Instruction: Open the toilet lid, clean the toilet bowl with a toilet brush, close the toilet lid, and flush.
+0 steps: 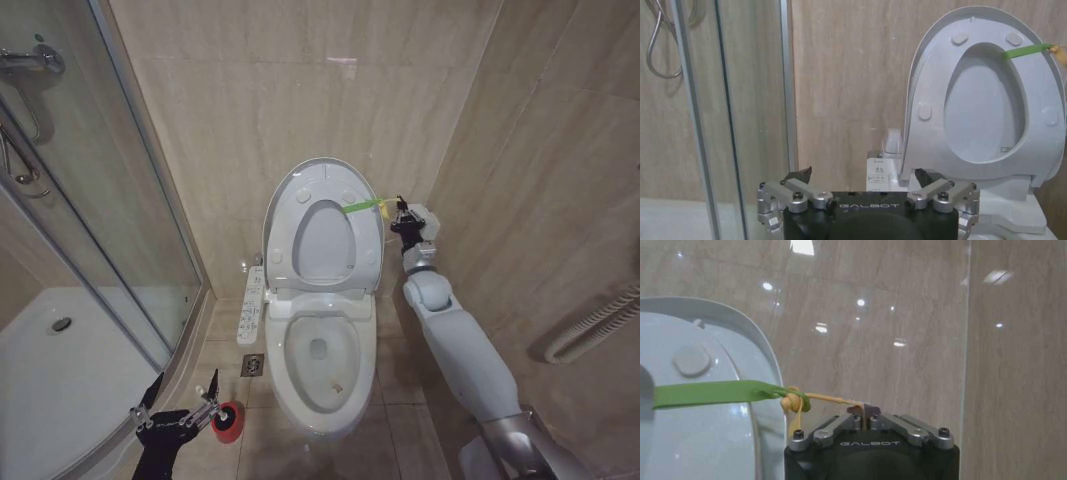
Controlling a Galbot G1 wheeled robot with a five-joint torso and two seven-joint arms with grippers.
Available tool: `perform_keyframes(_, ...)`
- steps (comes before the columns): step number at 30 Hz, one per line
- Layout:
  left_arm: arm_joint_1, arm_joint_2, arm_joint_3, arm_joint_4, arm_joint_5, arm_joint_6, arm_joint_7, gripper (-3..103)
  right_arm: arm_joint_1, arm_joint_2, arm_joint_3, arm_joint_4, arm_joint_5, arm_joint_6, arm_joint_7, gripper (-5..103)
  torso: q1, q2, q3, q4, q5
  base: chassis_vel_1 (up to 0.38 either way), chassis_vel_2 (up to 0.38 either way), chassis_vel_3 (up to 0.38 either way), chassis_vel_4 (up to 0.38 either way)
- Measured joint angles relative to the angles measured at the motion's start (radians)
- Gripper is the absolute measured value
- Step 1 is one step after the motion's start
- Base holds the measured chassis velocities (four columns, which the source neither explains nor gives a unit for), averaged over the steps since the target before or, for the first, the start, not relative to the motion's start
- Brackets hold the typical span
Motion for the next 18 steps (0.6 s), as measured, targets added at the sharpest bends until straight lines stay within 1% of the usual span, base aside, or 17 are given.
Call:
perform_keyframes(1, 0.000, 0.000, 0.000, 0.000, 0.000, 0.000, 0.000, 100, -0.014, -0.008, 0.004, 0.017, 0.009, -0.001, -0.008, 1, 0.000, 0.000, 0.000, -0.0003, -0.0001, 0.000, 0.000, 0.000, 0.000)
perform_keyframes(2, 0.000, 0.000, 0.000, 0.000, 0.000, 0.000, 0.000, 100, -0.029, -0.014, 0.010, 0.031, 0.012, 0.000, -0.016, 13, 0.000, 0.000, 0.000, -0.0007, -0.0001, 0.000, 0.000, 0.000, 0.000)
perform_keyframes(4, 0.000, 0.000, 0.000, 0.000, 0.000, 0.000, 0.000, 100, -0.046, -0.019, 0.016, 0.043, 0.012, 0.002, -0.021, 13, 0.000, 0.000, 0.000, -0.0010, -0.0001, 0.000, 0.000, 0.000, 0.000)
perform_keyframes(8, 0.000, 0.000, 0.000, 0.000, 0.000, 0.000, 0.000, 100, -0.078, -0.027, 0.024, 0.066, 0.017, 0.011, -0.027, 13, 0.000, 0.000, 0.000, -0.0004, 0.0001, 0.000, 0.000, 0.000, 0.000)
perform_keyframes(9, 0.000, 0.000, 0.000, 0.000, 0.000, 0.000, 0.000, 100, -0.089, -0.031, 0.027, 0.073, 0.018, 0.014, -0.027, 39, 0.000, 0.000, 0.000, -0.0004, 0.0001, 0.000, 0.000, 0.000, 0.000)
perform_keyframes(16, 0.000, 0.000, 0.000, 0.000, 0.000, 0.000, 0.000, 100, -0.114, -0.044, 0.031, 0.100, 0.027, 0.016, -0.028, 39, 0.000, 0.000, 0.000, -0.0003, 0.0000, 0.000, 0.000, 0.000, 0.000)
perform_keyframes(17, 0.000, 0.000, 0.000, 0.000, 0.000, 0.000, 0.000, 100, -0.120, -0.046, 0.031, 0.108, 0.032, 0.016, -0.029, 66, 0.000, 0.000, 0.000, -0.0003, -0.0001, 0.000, 0.000, 0.000, 0.000)
perform_keyframes(18, 0.000, 0.000, 0.000, 0.000, 0.000, 0.000, 0.000, 100, -0.128, -0.049, 0.032, 0.118, 0.040, 0.015, -0.033, 66, 0.000, 0.000, 0.000, -0.0003, -0.0001, 0.000, 0.000, 0.000, 0.000)
